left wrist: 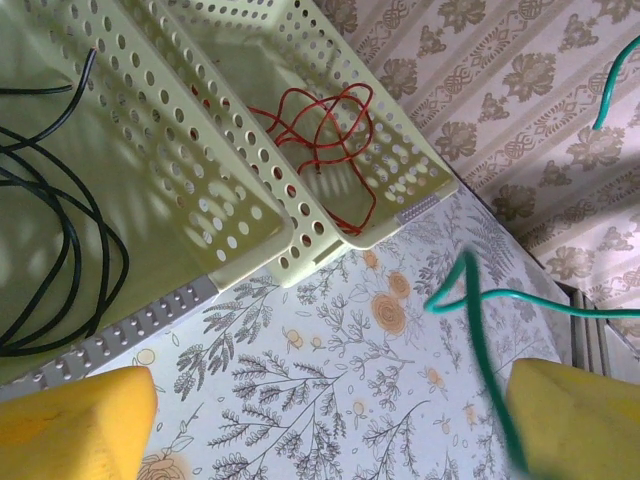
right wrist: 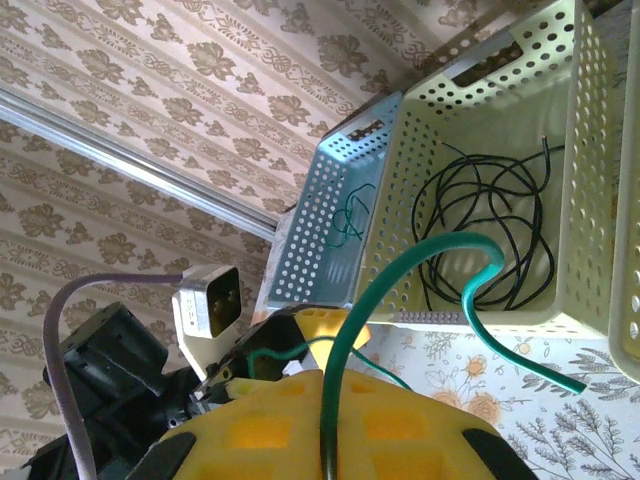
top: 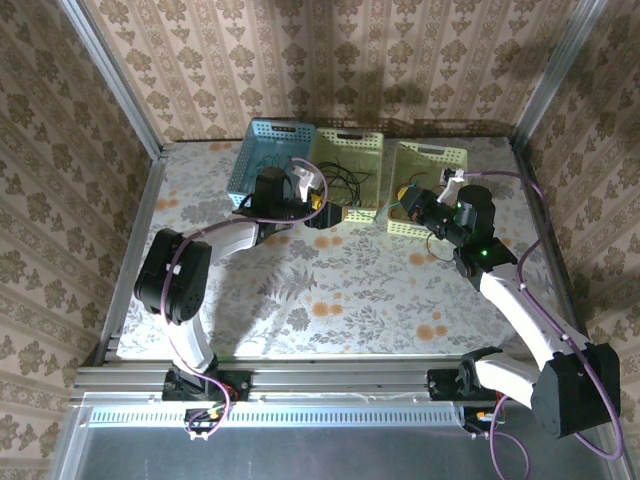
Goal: Untangle the cables
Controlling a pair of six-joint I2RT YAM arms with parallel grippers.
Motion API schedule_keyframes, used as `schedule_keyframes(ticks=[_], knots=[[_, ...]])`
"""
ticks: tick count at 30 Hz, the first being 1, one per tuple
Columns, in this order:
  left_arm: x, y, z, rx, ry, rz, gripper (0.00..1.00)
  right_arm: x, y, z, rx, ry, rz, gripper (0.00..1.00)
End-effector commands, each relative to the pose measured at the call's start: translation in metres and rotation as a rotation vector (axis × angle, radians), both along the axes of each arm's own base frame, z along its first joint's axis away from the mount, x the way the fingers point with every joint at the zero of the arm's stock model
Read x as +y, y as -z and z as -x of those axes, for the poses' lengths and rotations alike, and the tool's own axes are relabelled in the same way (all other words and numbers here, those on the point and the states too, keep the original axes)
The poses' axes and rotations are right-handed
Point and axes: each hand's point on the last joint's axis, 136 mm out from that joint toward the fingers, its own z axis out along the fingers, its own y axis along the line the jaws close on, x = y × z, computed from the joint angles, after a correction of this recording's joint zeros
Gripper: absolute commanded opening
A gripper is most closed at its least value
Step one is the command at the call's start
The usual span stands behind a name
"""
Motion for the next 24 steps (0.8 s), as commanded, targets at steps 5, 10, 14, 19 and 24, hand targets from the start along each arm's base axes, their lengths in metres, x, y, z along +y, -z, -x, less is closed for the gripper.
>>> schedule_keyframes(ticks=[5, 10, 14, 19, 24], knots=[[-0.015, -0.016, 0.009, -0.01, 0.087, 0.038, 0.74, 0.011, -0.016, -0.002, -0.028, -0.059, -0.021, 0.12], [-0.02, -0.013, 0.014, 0.005, 0.109, 0.024, 0.39, 0.013, -0.013, -0.004, -0.019, -0.065, -0.019, 0.12], [-0.023, -0.012, 0.016, -0.004, 0.113, -0.002, 0.24, 0.016, -0.007, -0.005, -0.001, -0.073, 0.012, 0.12], [-0.036, -0.022, 0.025, -0.041, 0.144, -0.017, 0.03, 0.038, 0.005, -0.008, 0.032, -0.151, 0.041, 0.12], [-0.053, -0.046, 0.039, -0.097, 0.202, -0.001, 0.0, 0.059, 0.023, -0.019, 0.087, -0.244, -0.003, 0.11]])
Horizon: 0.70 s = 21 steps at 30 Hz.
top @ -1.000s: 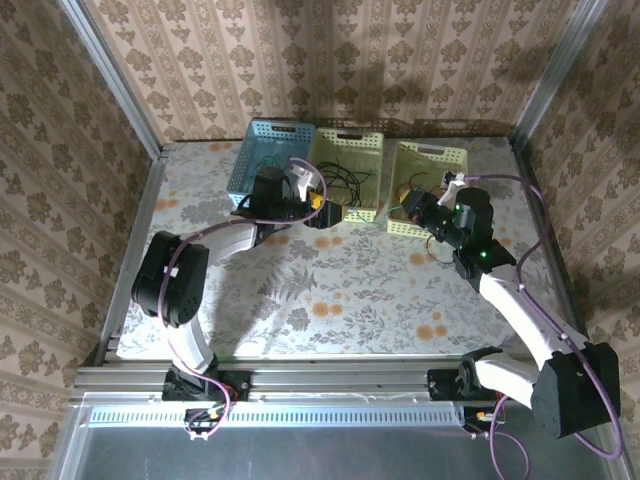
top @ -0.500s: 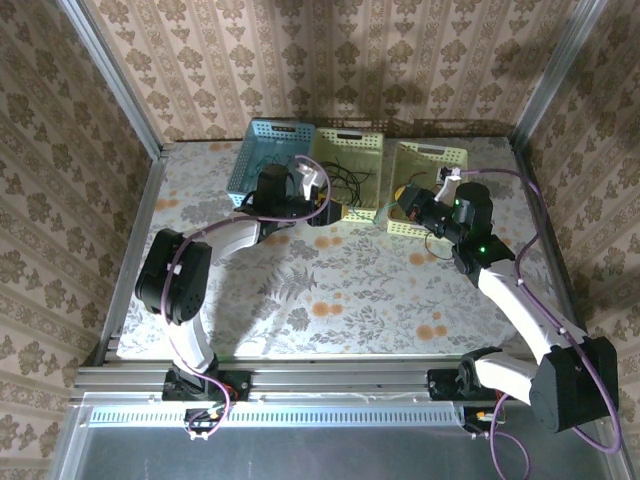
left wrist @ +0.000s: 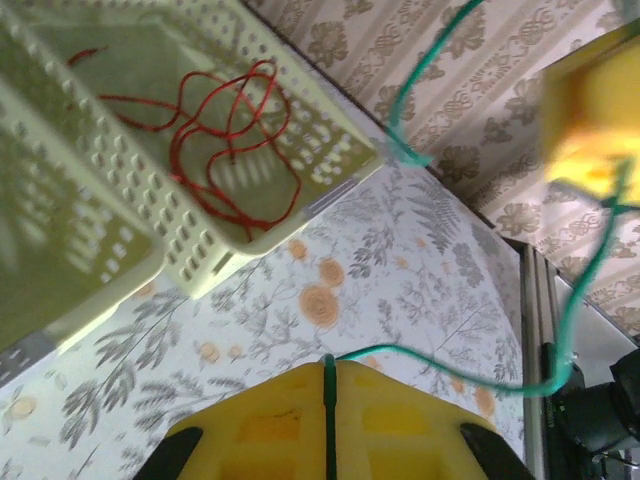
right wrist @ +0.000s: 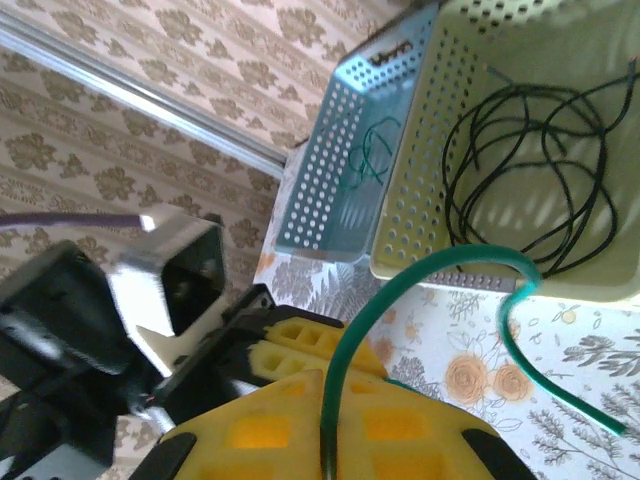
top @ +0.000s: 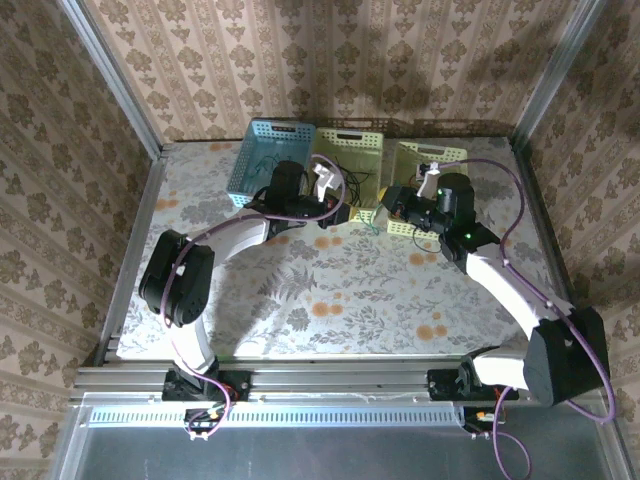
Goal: Untangle the cables
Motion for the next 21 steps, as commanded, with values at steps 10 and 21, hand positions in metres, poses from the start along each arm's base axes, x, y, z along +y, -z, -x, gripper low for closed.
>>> schedule_keyframes(ticks=[10, 21], knots=[[-0.016, -0.06, 0.029, -0.101, 0.129, 0.066, 0.0, 0.025, 0.041, -0.031, 0.119, -0.089, -0.082, 0.1], [-0.008, -0.019, 0.002, -0.13, -0.026, -0.066, 0.0, 0.013, 0.029, -0.031, 0.089, -0.052, -0.158, 0.43]])
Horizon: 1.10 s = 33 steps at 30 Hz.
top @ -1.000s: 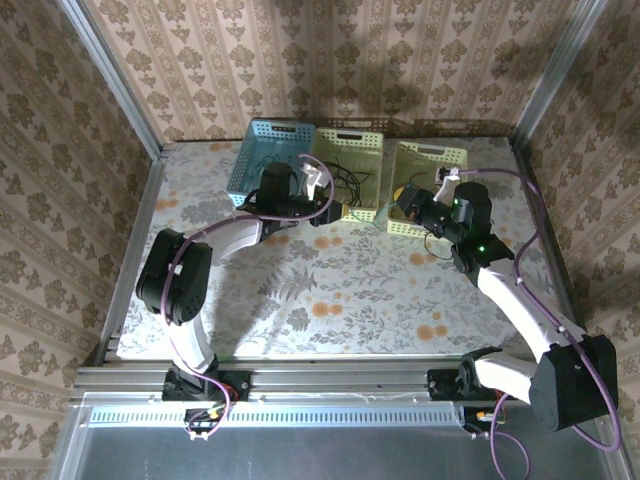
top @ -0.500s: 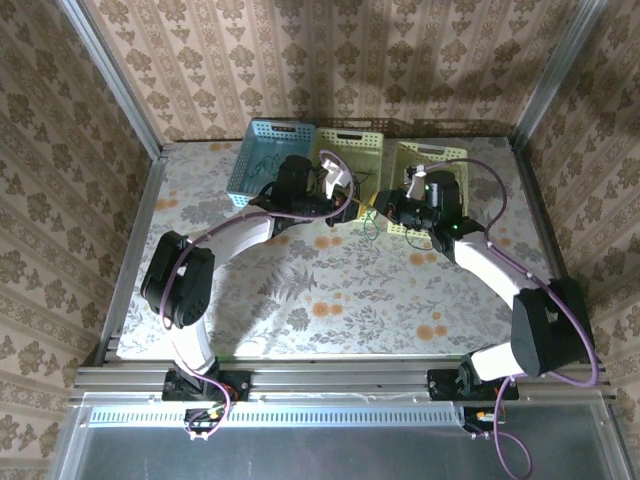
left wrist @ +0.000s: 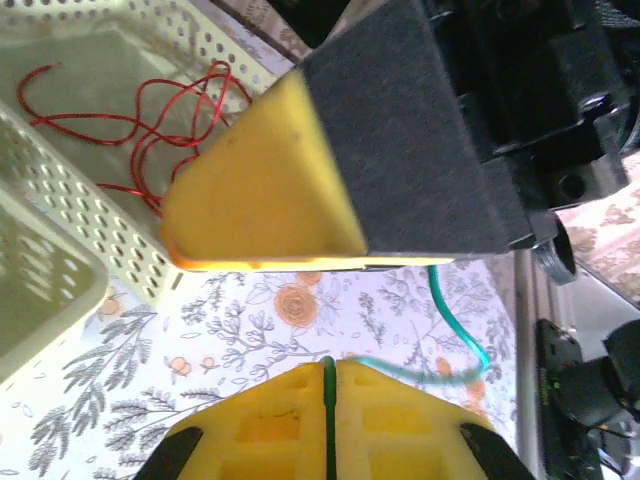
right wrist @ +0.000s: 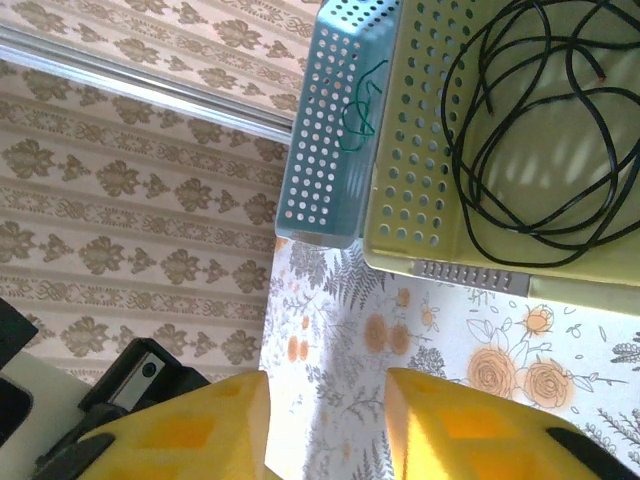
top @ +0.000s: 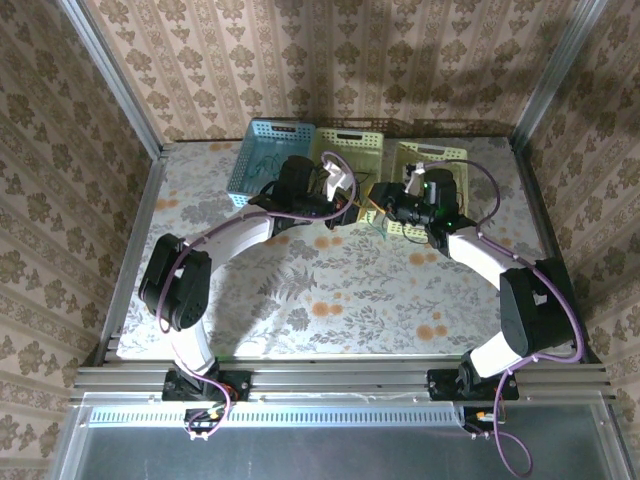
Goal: Untangle the cables
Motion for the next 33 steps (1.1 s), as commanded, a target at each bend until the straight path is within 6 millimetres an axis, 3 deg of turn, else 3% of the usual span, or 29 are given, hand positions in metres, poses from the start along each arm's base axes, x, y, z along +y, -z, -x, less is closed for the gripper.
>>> schedule_keyframes(ticks=[1, 7, 9, 10, 13, 14, 19, 23, 24, 26, 27, 30, 33], knots=[[0.006, -0.005, -0.018, -0.084, -0.098, -0.011, 0.0, -0.004, -0.016, 0.006, -0.044, 0.006, -0.018, 0.45], [0.037, -0.023, -0.07, -0.097, -0.347, 0.09, 0.0, -0.023, -0.015, 0.013, -0.046, 0.071, 0.079, 0.52], [0.055, -0.028, -0.09, -0.093, -0.448, 0.124, 0.0, -0.026, -0.009, 0.017, -0.034, 0.07, 0.105, 0.54], [0.066, -0.03, -0.101, -0.085, -0.505, 0.138, 0.0, -0.028, -0.019, 0.021, -0.06, 0.073, 0.106, 0.55], [0.098, -0.034, -0.13, -0.076, -0.663, 0.171, 0.0, -0.033, -0.017, 0.028, -0.063, 0.077, 0.124, 0.58], [0.118, -0.035, -0.145, -0.077, -0.736, 0.174, 0.0, -0.034, -0.016, 0.03, -0.062, 0.078, 0.131, 0.58], [0.198, -0.017, -0.189, -0.066, -1.116, 0.082, 0.0, -0.037, -0.014, 0.04, -0.065, 0.064, 0.171, 0.59], [0.23, 0.005, -0.214, -0.059, -1.267, -0.025, 0.0, -0.037, -0.016, 0.044, -0.077, 0.046, 0.198, 0.59], [0.231, 0.008, -0.22, -0.069, -1.275, -0.055, 0.04, -0.038, -0.017, 0.044, -0.08, 0.041, 0.205, 0.59], [0.229, 0.01, -0.23, -0.088, -1.278, -0.07, 0.39, -0.038, -0.02, 0.046, -0.089, 0.034, 0.217, 0.59], [0.229, 0.01, -0.234, -0.092, -1.285, -0.063, 0.63, -0.04, -0.021, 0.046, -0.091, 0.036, 0.228, 0.59], [0.23, 0.002, -0.237, -0.114, -1.302, -0.045, 0.97, -0.049, -0.022, 0.048, -0.09, 0.065, 0.266, 0.59], [0.233, -0.008, -0.227, -0.182, -1.31, -0.065, 1.0, -0.065, -0.019, 0.05, -0.077, 0.115, 0.302, 0.59]])
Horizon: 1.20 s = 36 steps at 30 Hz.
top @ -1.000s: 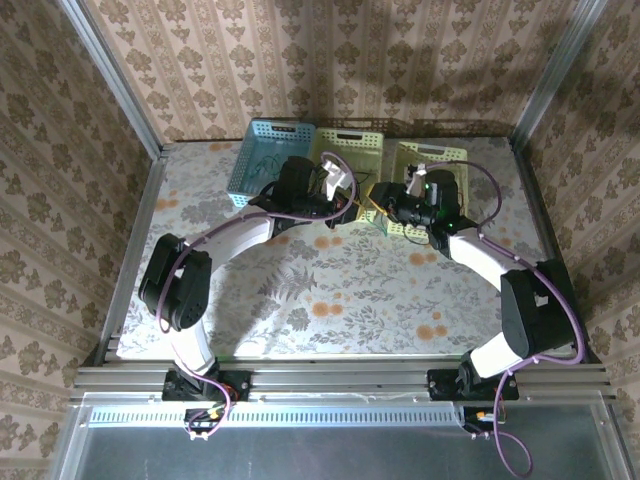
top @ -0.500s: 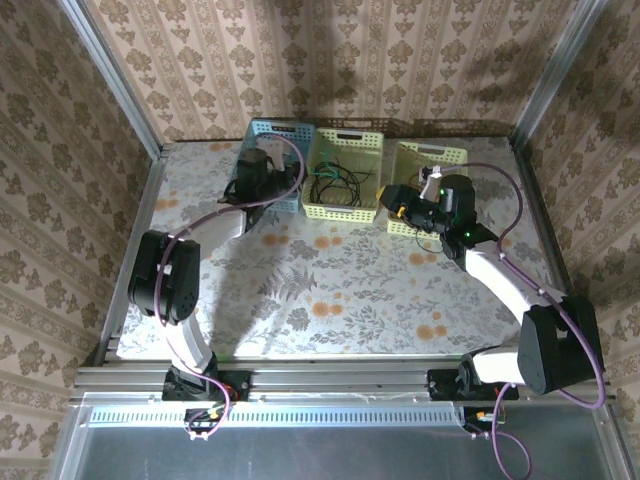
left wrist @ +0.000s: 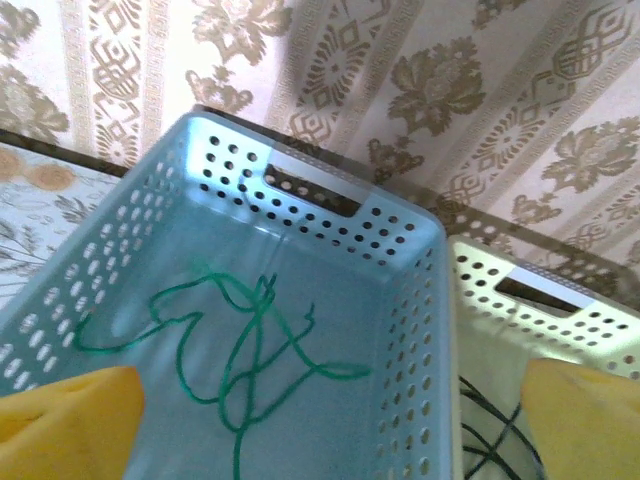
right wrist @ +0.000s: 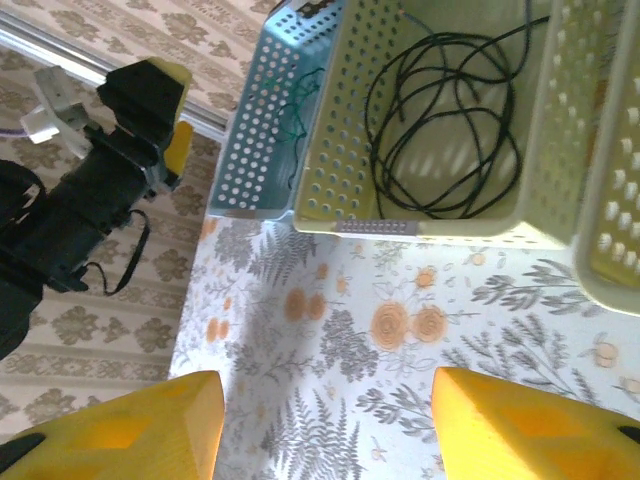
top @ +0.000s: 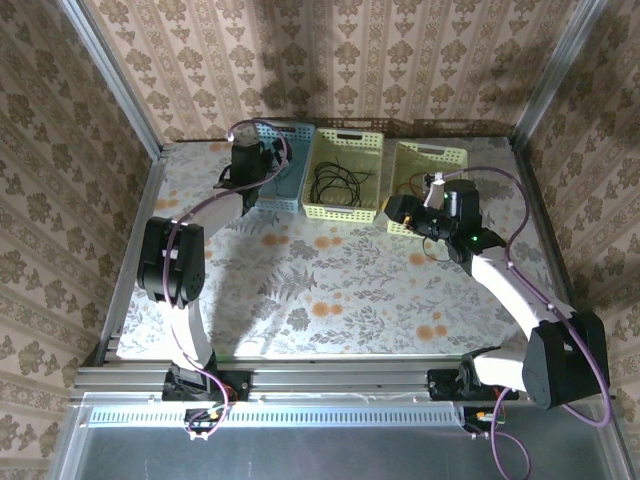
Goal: Untangle the cables
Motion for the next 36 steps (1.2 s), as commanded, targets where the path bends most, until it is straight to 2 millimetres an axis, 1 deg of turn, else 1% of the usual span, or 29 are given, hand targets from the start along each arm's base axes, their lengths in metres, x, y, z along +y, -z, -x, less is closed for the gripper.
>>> schedule_keyframes(ticks=[1, 2, 4, 6, 8, 10, 11, 12, 13, 15, 16, 17, 19, 21, 24, 25, 26, 28, 30, 31, 32, 33, 34, 35, 36], knots=[[0.011, -0.025, 0.011, -0.076, -0.051, -0.091, 1.0, -0.023, -0.009, 0.002, -0.028, 0.065, 0.066, 0.59], [0.014, -0.029, 0.018, -0.091, -0.06, -0.122, 1.0, -0.029, -0.008, 0.002, -0.026, 0.081, 0.073, 0.59], [0.023, -0.04, 0.037, -0.128, -0.093, -0.224, 1.0, -0.048, -0.005, 0.003, -0.023, 0.136, 0.105, 0.59], [0.032, -0.046, 0.059, -0.15, -0.123, -0.359, 1.0, -0.071, -0.003, 0.003, -0.024, 0.208, 0.162, 0.59], [0.044, -0.049, 0.083, -0.154, -0.172, -0.49, 1.0, -0.096, 0.001, 0.004, -0.025, 0.294, 0.256, 0.59], [0.07, -0.044, 0.107, -0.121, -0.254, -0.603, 1.0, -0.123, 0.008, 0.006, -0.029, 0.398, 0.377, 0.6], [0.082, -0.04, 0.117, -0.096, -0.29, -0.639, 1.0, -0.132, 0.01, 0.006, -0.04, 0.434, 0.42, 0.6], [0.099, -0.033, 0.128, -0.056, -0.33, -0.678, 1.0, -0.141, 0.015, 0.007, -0.049, 0.473, 0.463, 0.6], [0.117, -0.025, 0.139, -0.008, -0.362, -0.71, 1.0, -0.149, 0.02, 0.007, -0.073, 0.5, 0.507, 0.62], [0.149, -0.01, 0.16, 0.082, -0.431, -0.74, 1.0, -0.164, 0.031, 0.008, -0.116, 0.576, 0.587, 0.64], [0.167, -0.002, 0.171, 0.124, -0.467, -0.733, 1.0, -0.169, 0.036, 0.008, -0.142, 0.604, 0.619, 0.72], [0.181, 0.005, 0.181, 0.157, -0.501, -0.717, 1.0, -0.172, 0.041, 0.007, -0.165, 0.609, 0.652, 0.99], [0.206, 0.026, 0.195, 0.216, -0.542, -0.675, 1.0, -0.181, 0.057, 0.004, -0.156, 0.639, 0.732, 1.0], [0.216, 0.045, 0.2, 0.234, -0.541, -0.663, 1.0, -0.186, 0.073, -0.002, -0.107, 0.644, 0.796, 1.0], [0.211, 0.074, 0.198, 0.208, -0.469, -0.722, 1.0, -0.186, 0.094, -0.013, -0.101, 0.638, 0.874, 1.0], [0.205, 0.084, 0.193, 0.205, -0.426, -0.735, 1.0, -0.186, 0.097, -0.018, -0.118, 0.649, 0.898, 1.0], [0.202, 0.088, 0.189, 0.228, -0.402, -0.743, 1.0, -0.186, 0.102, -0.02, -0.09, 0.638, 0.929, 1.0], [0.187, 0.09, 0.169, 0.205, -0.322, -0.76, 1.0, -0.179, 0.097, -0.029, -0.15, 0.605, 0.999, 1.0], [0.17, 0.087, 0.151, 0.136, -0.251, -0.759, 1.0, -0.176, 0.097, -0.03, -0.242, 0.612, 0.959, 1.0], [0.162, 0.088, 0.143, 0.114, -0.199, -0.773, 1.0, -0.174, 0.101, -0.03, -0.284, 0.597, 0.947, 1.0], [0.159, 0.089, 0.137, 0.103, -0.186, -0.784, 1.0, -0.171, 0.105, -0.028, -0.26, 0.567, 0.943, 1.0], [0.165, 0.095, 0.134, 0.108, -0.204, -0.808, 1.0, -0.172, 0.102, -0.029, -0.27, 0.566, 0.92, 1.0], [0.178, 0.097, 0.133, 0.165, -0.268, -0.774, 1.0, -0.171, 0.104, -0.029, -0.283, 0.553, 0.905, 1.0], [0.184, 0.095, 0.131, 0.152, -0.283, -0.762, 1.0, -0.169, 0.105, -0.028, -0.279, 0.533, 0.897, 1.0], [0.186, 0.098, 0.136, 0.16, -0.275, -0.723, 1.0, -0.164, 0.107, -0.029, -0.304, 0.502, 0.876, 1.0]])
